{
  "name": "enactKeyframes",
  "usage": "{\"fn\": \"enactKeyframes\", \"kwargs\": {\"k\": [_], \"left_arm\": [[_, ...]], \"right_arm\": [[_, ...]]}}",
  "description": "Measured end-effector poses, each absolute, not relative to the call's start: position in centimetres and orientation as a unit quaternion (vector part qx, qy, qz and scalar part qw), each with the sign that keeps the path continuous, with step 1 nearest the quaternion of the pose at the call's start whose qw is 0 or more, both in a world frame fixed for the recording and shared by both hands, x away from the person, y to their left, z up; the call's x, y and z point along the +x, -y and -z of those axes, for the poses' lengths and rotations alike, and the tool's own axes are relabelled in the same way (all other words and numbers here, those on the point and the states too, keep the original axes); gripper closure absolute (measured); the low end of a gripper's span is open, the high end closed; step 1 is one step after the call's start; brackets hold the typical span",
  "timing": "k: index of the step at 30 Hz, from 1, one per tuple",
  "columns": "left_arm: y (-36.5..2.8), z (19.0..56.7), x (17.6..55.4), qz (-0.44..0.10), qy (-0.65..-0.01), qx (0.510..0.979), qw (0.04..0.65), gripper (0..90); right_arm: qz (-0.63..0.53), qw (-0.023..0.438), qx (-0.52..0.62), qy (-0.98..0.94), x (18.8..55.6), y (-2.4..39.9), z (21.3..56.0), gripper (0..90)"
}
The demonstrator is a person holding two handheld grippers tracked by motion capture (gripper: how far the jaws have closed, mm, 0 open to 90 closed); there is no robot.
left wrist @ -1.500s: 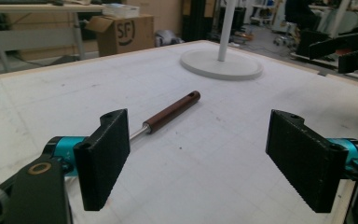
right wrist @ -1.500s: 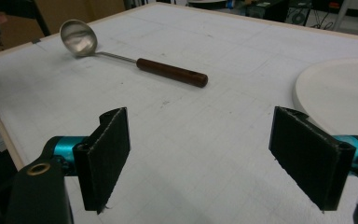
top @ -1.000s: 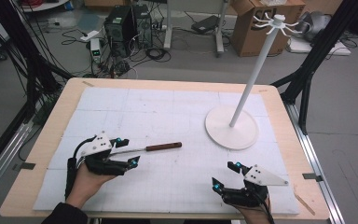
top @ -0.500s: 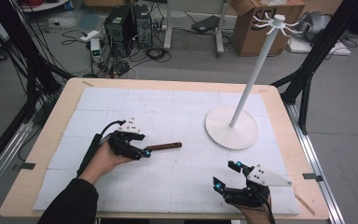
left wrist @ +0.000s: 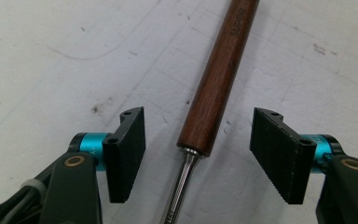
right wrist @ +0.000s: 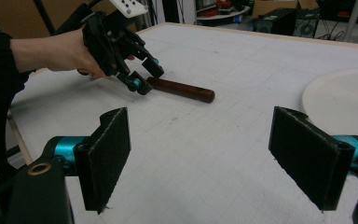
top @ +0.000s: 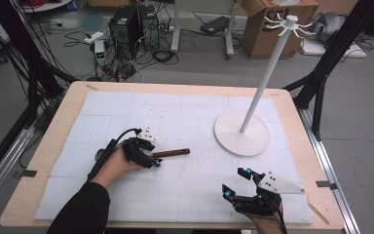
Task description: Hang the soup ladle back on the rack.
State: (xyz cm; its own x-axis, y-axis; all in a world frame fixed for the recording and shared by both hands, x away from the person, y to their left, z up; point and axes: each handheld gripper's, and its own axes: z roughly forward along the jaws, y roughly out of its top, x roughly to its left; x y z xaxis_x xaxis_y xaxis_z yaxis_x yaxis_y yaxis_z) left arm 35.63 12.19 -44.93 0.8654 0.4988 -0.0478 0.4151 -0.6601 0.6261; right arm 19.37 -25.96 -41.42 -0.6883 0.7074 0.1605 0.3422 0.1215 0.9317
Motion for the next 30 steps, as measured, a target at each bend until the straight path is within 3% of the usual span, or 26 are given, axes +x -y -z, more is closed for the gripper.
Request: {"fn": "enactKeyframes", "kwargs": {"k": [11, 18, 21, 26, 30], "left_arm": [[-11.8, 44.9, 35.8, -0.069, -0.234, 0.917, 0.317, 38.2], [-11.7, 44.8, 35.5, -0.062, -0.214, 0.920, 0.321, 53.0], [-11.6, 44.7, 35.6, -0.060, -0.212, 0.923, 0.316, 54.7], [-9.8, 43.7, 35.7, -0.057, -0.171, 0.950, 0.255, 66.1], [-9.3, 43.4, 36.3, -0.044, -0.168, 0.958, 0.229, 66.8]], "right_arm": [[-0.557, 0.159, 0.362, -0.731, 19.6, 26.0, 41.6, 20.0], [-0.557, 0.159, 0.361, -0.731, 19.7, 25.8, 41.6, 20.0], [-0.557, 0.158, 0.360, -0.731, 19.8, 25.7, 41.6, 20.1], [-0.558, 0.153, 0.362, -0.731, 19.9, 25.7, 41.6, 20.2], [-0.560, 0.155, 0.362, -0.730, 19.9, 25.8, 41.6, 20.4]]}}
